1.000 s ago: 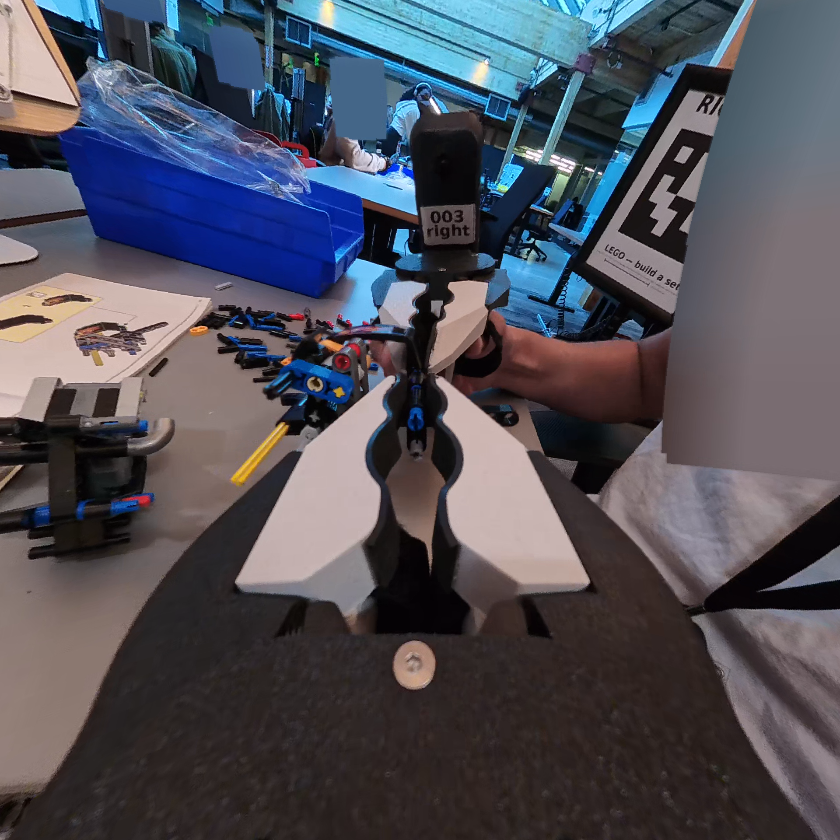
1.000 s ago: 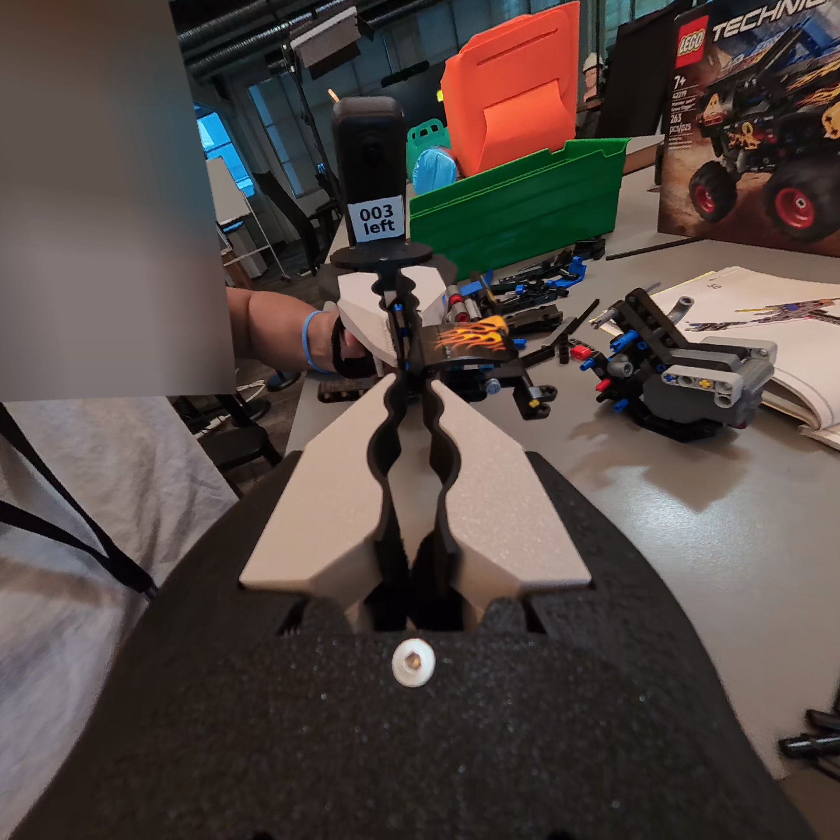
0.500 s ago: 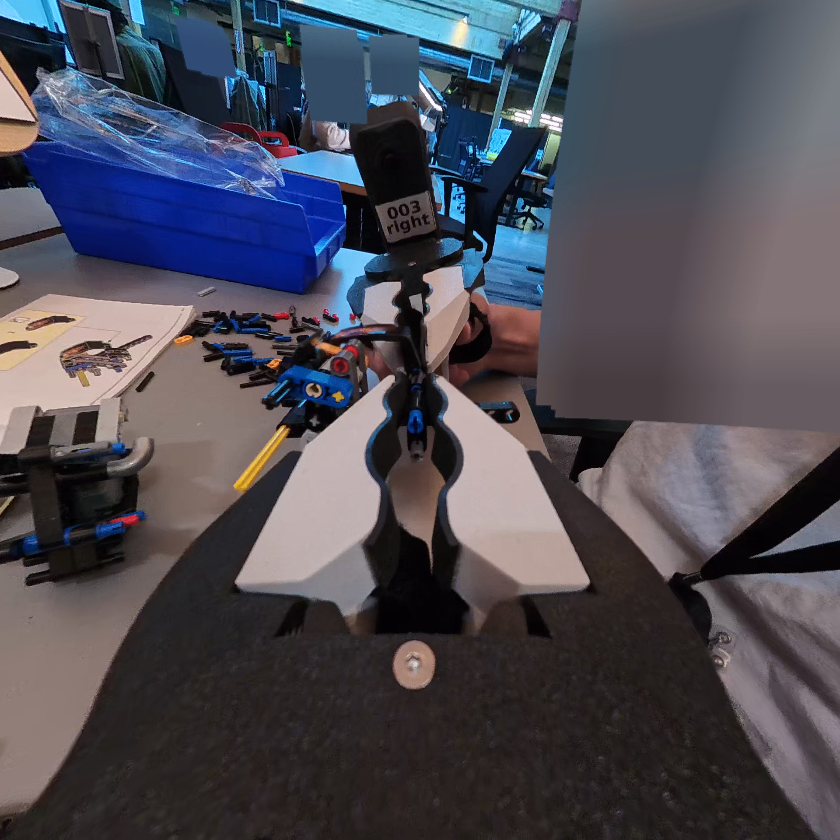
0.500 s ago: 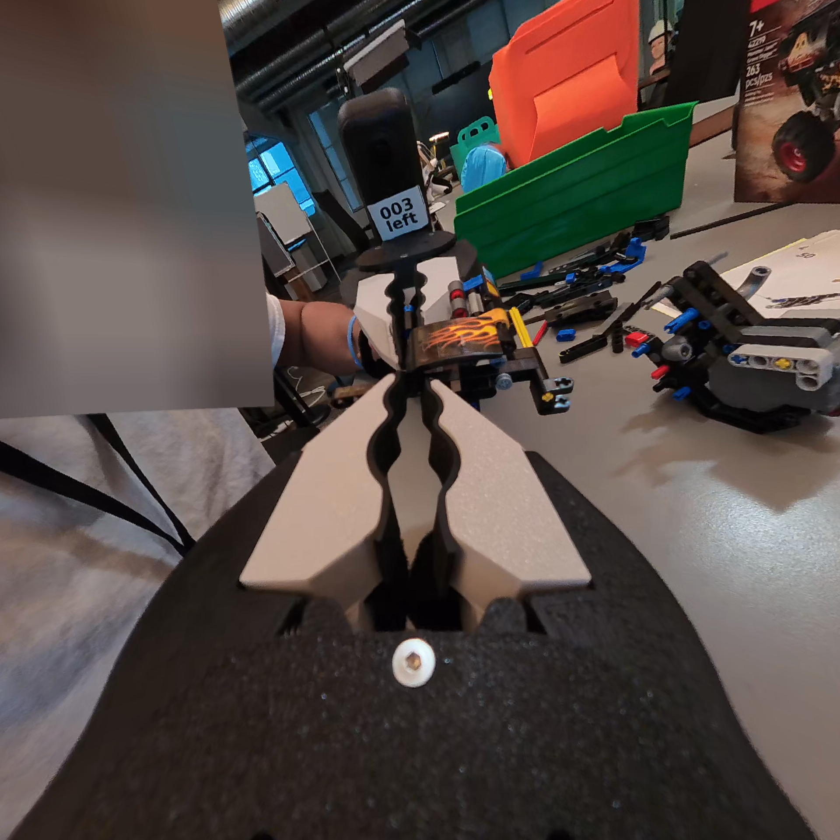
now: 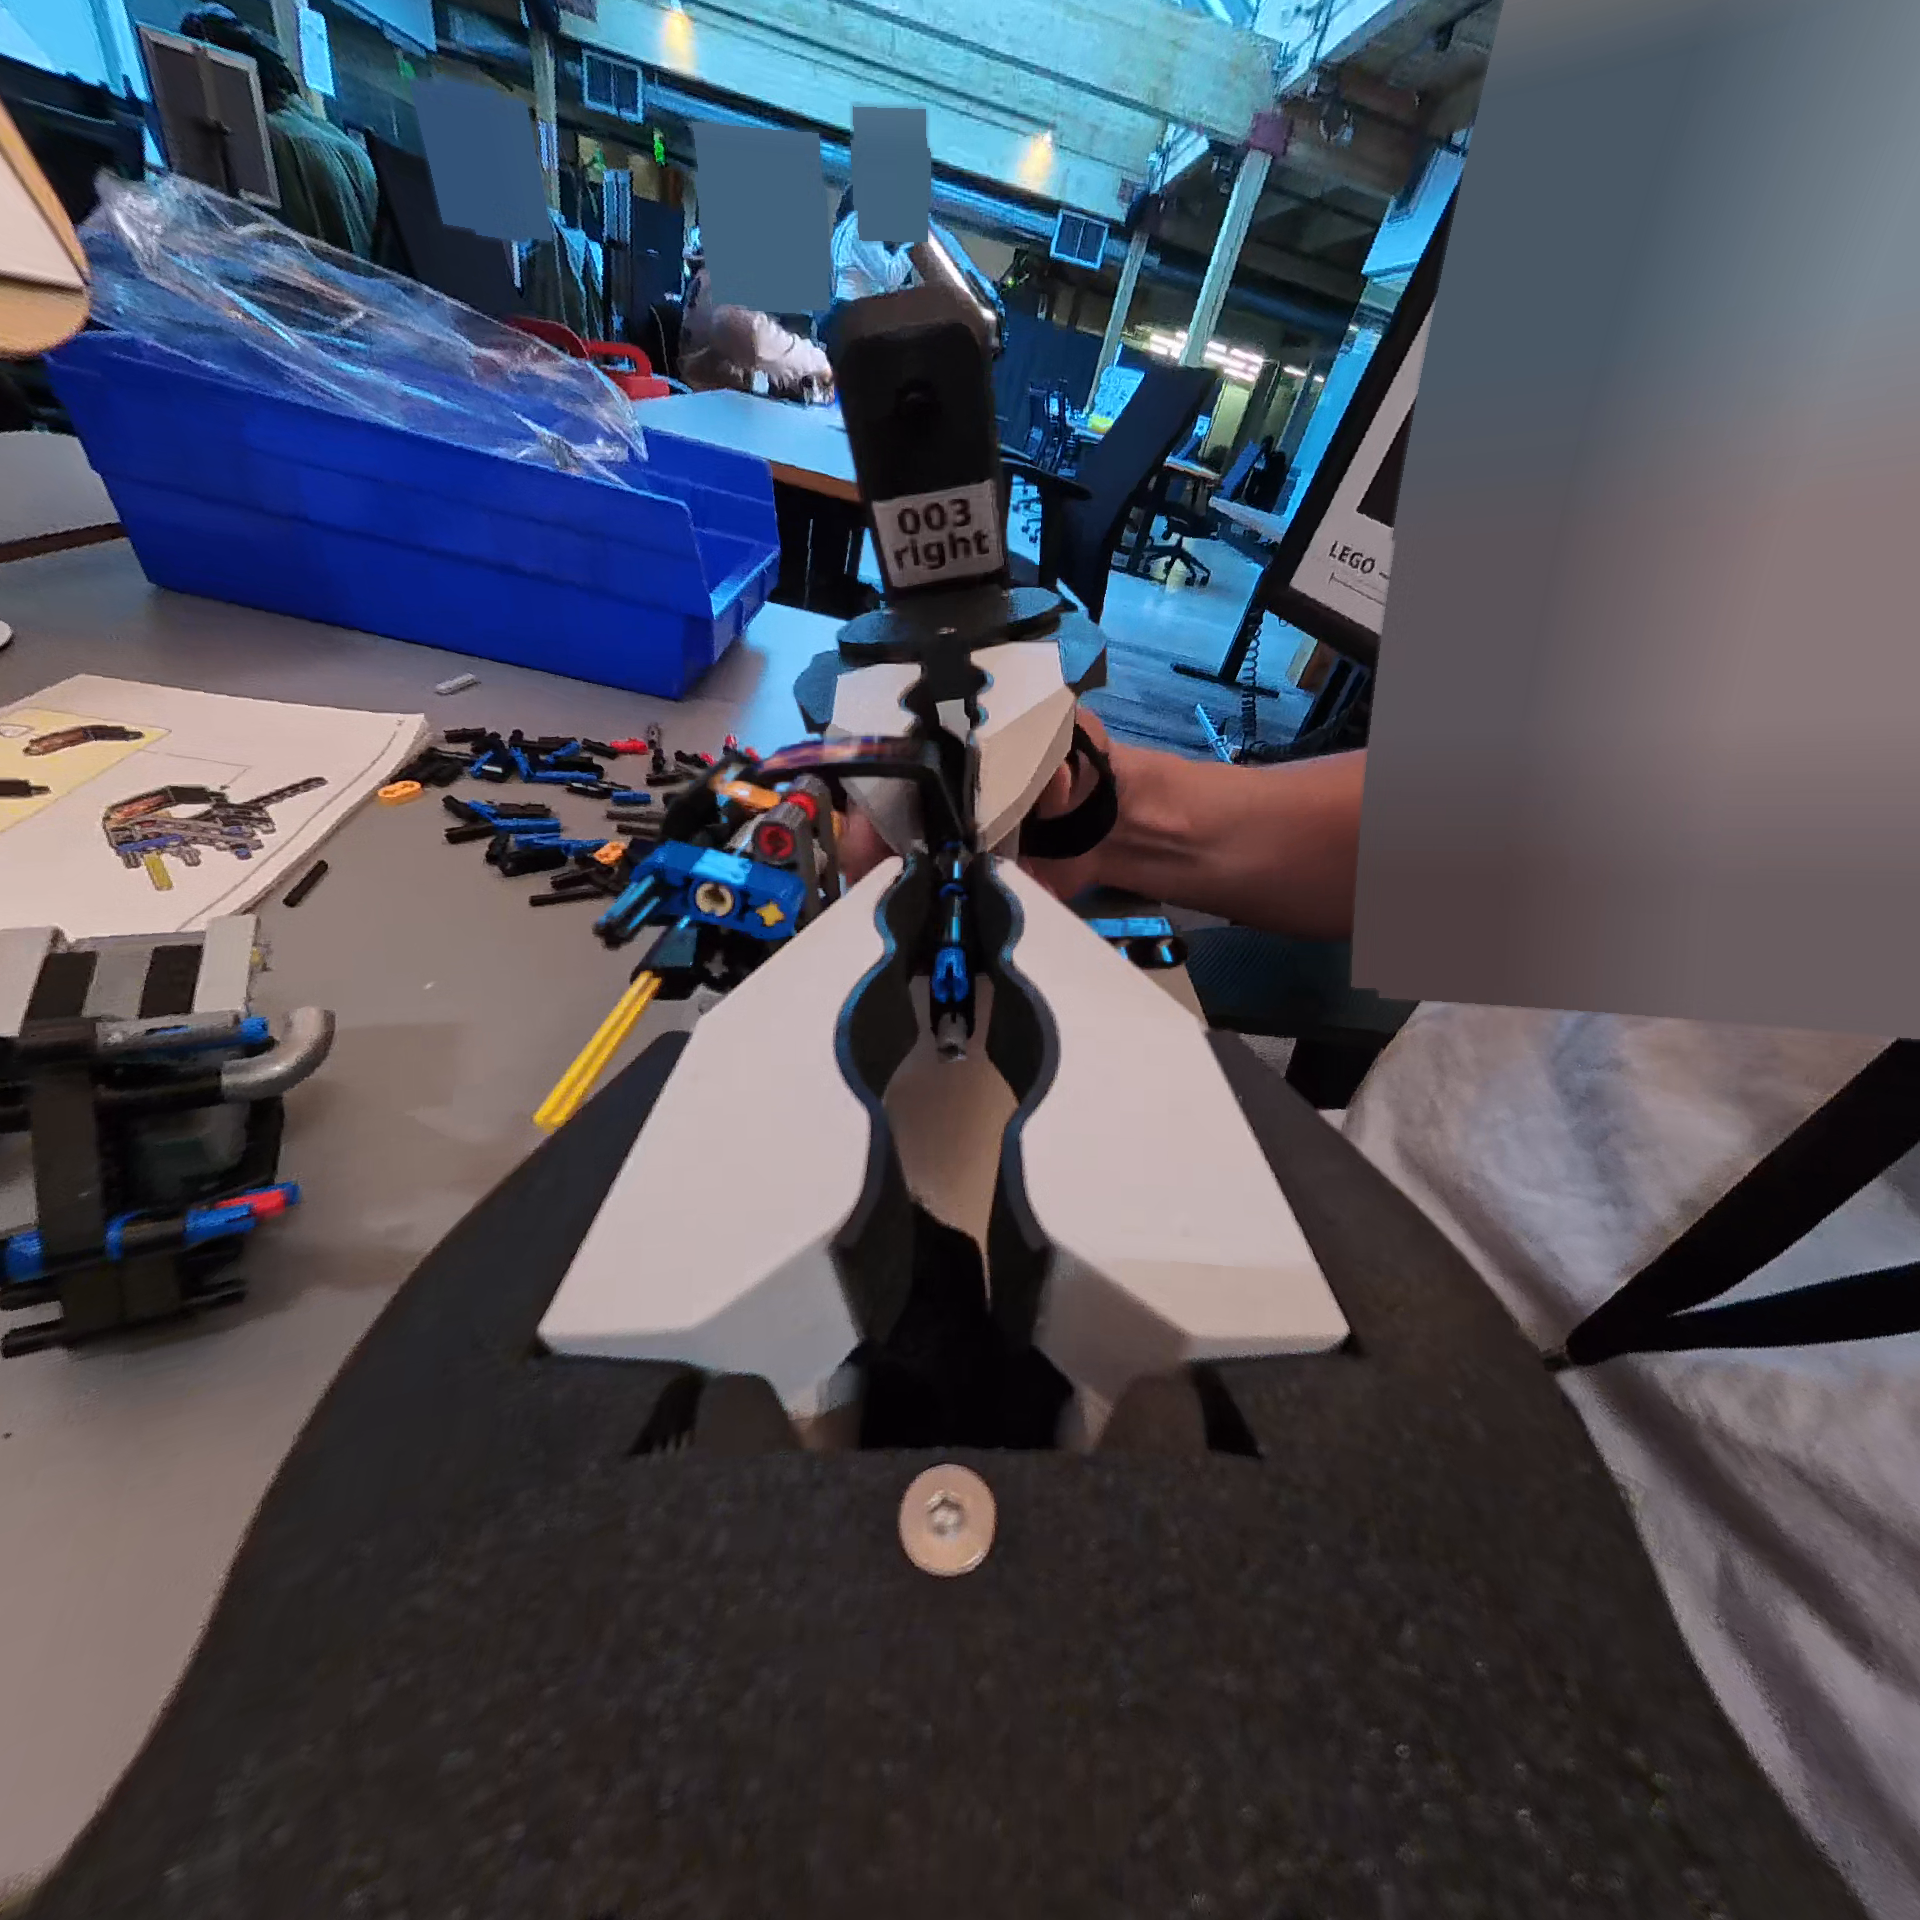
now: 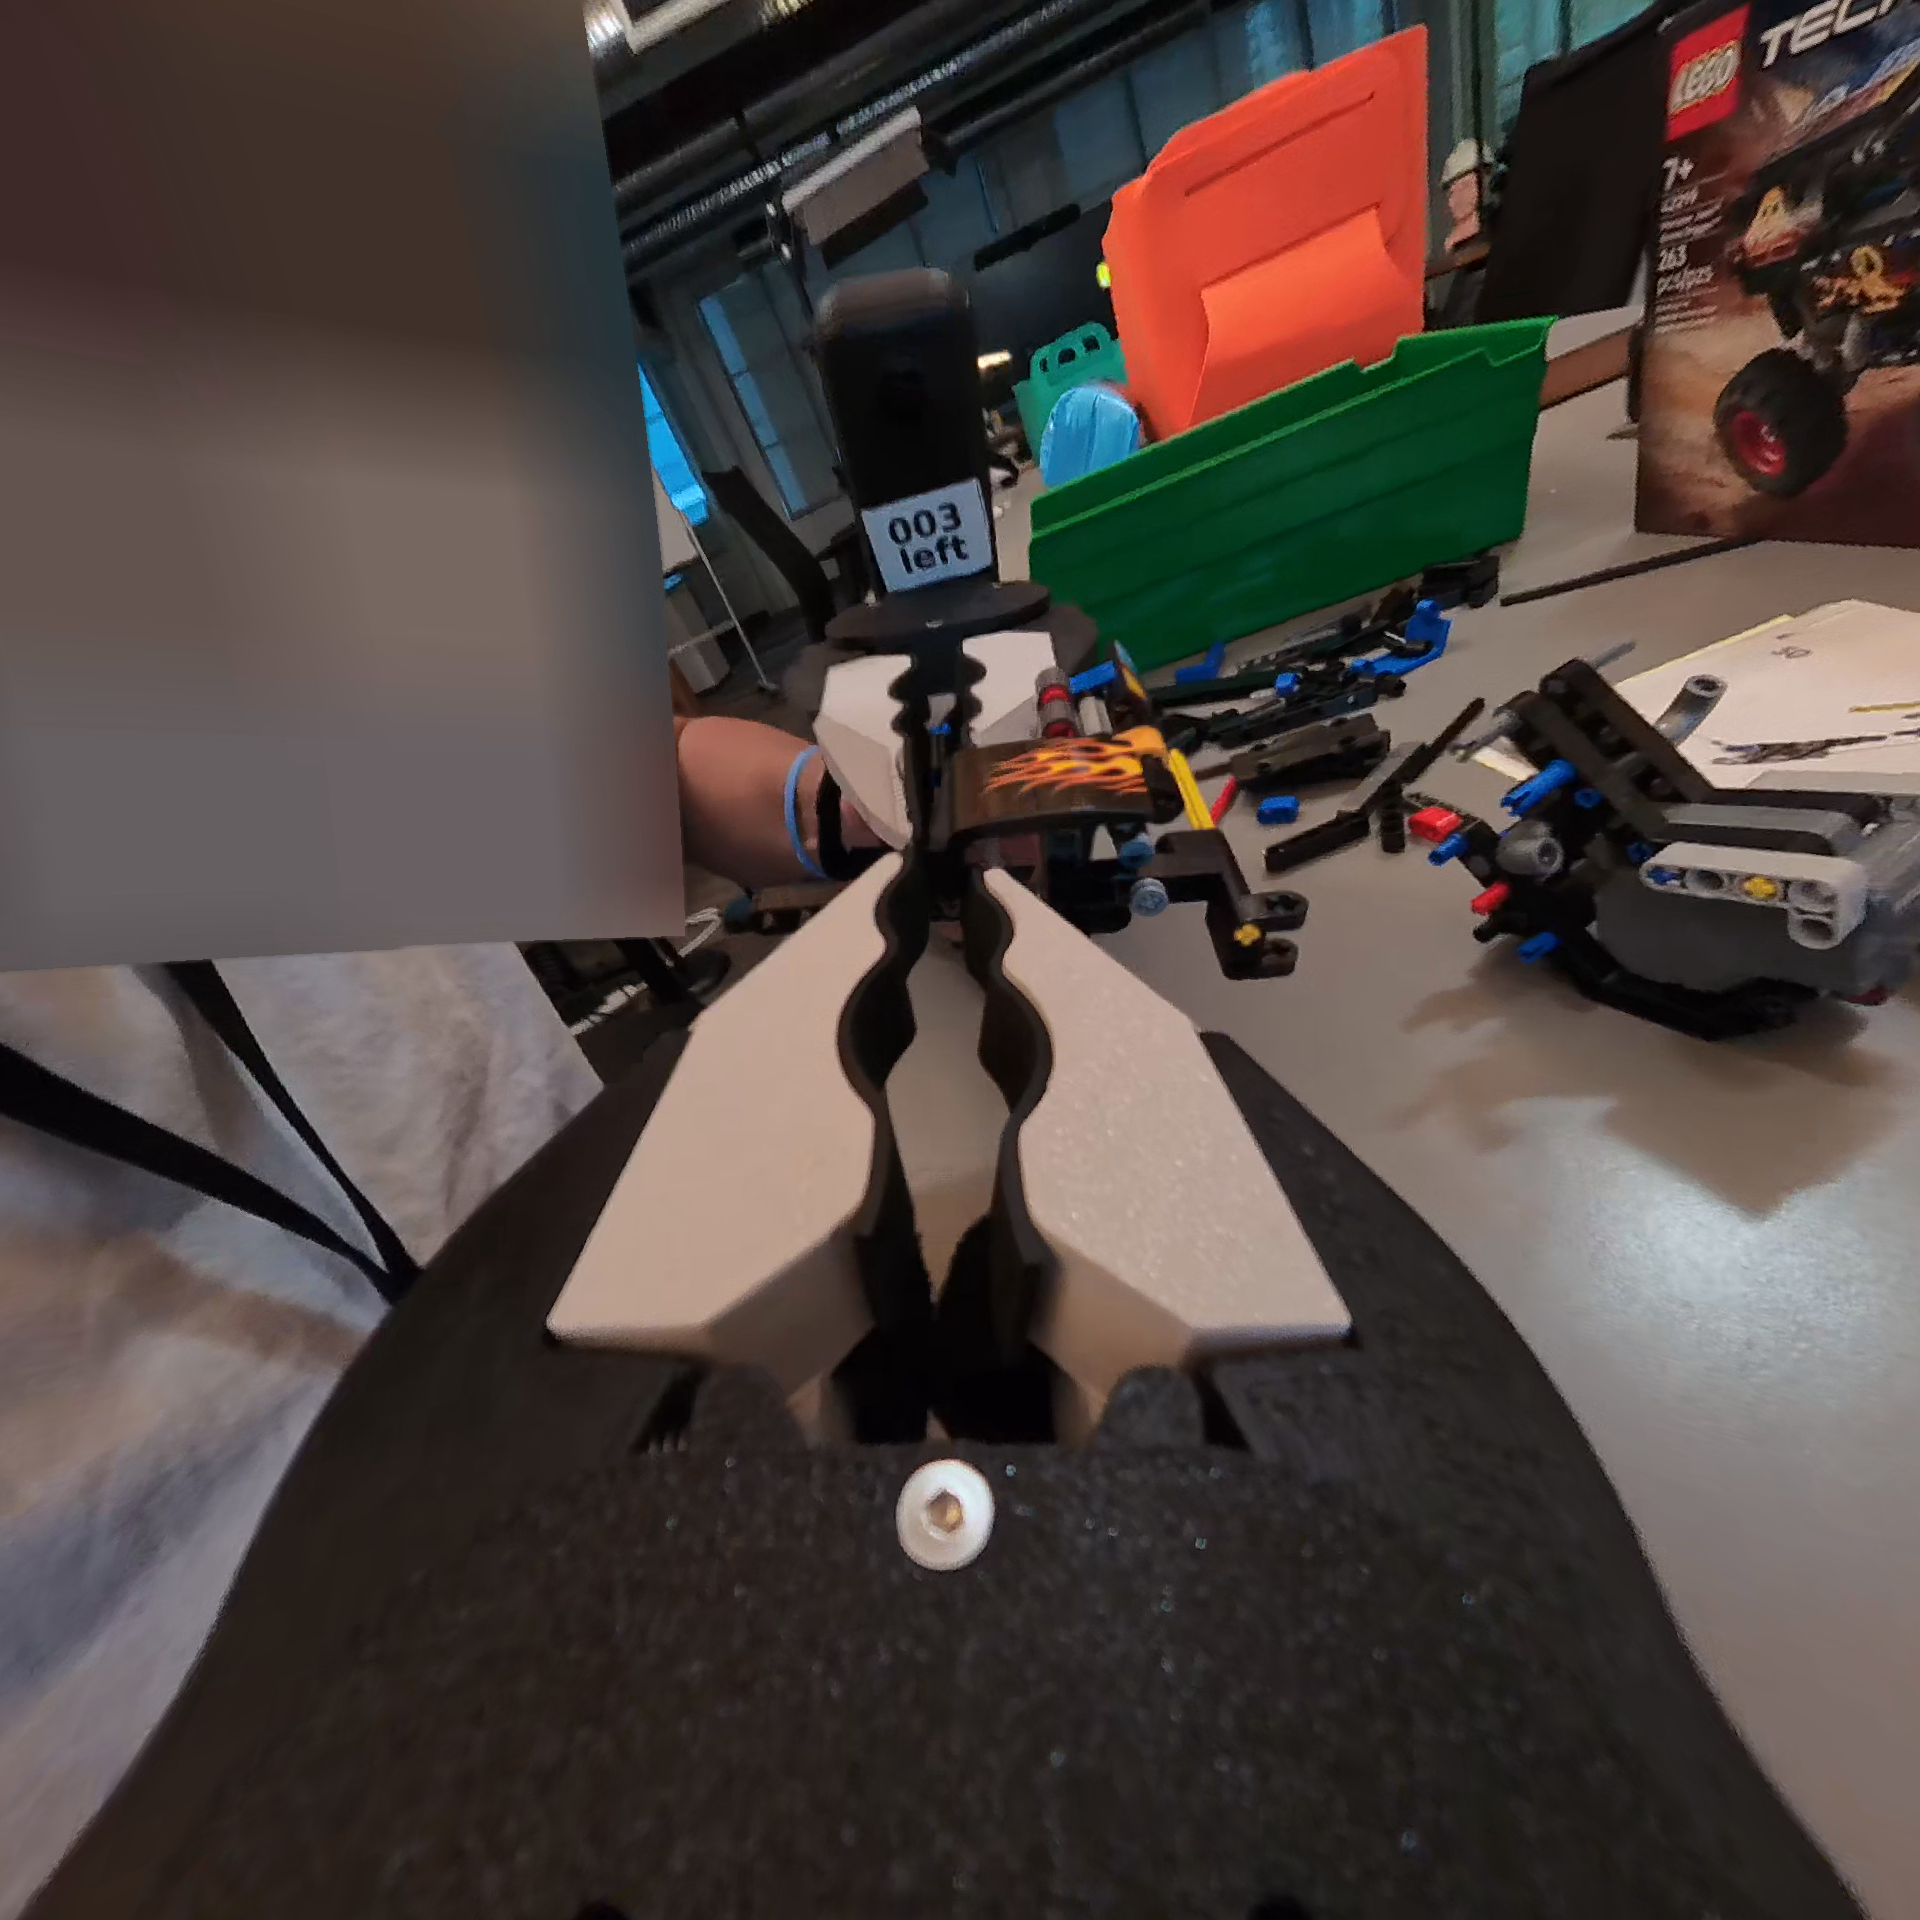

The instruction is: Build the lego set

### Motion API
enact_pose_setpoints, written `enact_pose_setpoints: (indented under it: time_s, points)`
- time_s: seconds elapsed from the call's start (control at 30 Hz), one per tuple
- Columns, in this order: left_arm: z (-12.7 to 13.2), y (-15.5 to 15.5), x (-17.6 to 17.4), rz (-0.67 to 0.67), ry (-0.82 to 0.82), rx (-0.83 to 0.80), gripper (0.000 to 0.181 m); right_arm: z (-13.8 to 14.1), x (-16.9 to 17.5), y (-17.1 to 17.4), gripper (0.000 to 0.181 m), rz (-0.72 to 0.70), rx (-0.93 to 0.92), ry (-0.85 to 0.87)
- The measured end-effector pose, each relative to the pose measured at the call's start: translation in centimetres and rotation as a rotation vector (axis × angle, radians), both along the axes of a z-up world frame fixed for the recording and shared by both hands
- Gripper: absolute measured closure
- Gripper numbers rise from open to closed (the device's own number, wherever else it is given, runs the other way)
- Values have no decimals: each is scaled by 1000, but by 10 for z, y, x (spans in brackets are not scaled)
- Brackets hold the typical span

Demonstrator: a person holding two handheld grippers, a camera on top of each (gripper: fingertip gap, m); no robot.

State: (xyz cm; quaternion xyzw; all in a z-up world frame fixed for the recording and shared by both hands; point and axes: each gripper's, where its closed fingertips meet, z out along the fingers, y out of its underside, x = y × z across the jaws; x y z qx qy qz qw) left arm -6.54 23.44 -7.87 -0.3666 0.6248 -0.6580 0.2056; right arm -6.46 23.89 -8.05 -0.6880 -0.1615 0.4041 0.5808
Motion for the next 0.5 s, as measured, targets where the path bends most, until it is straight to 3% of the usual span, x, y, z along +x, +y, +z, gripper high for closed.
enact_pose_setpoints:
  time_s: [0.07,0.1,0.13,0.17,0.27,0.3,0.37,0.5]
  points:
    - [-15,-11,0,-21,39,95,176,4,-1,-1,176,4,22,13]
    - [-37,-28,-1,-70,95,224,176,0,-12,-1,176,41,6,-14]
    - [-46,-31,2,-25,92,335,176,-11,-32,0,175,93,-25,-94]
    - [-32,-24,4,24,22,293,176,1,-23,4,177,31,44,-83]
    - [-21,8,6,102,-15,273,176,-2,23,1,176,-114,7,-117]
    - [-24,8,8,80,23,253,176,-8,21,6,175,-117,-11,-139]
    - [-44,15,14,101,71,372,176,-19,22,15,176,-119,-84,-161]
    - [-51,19,11,97,97,413,176,-41,21,20,175,-112,-184,-216]
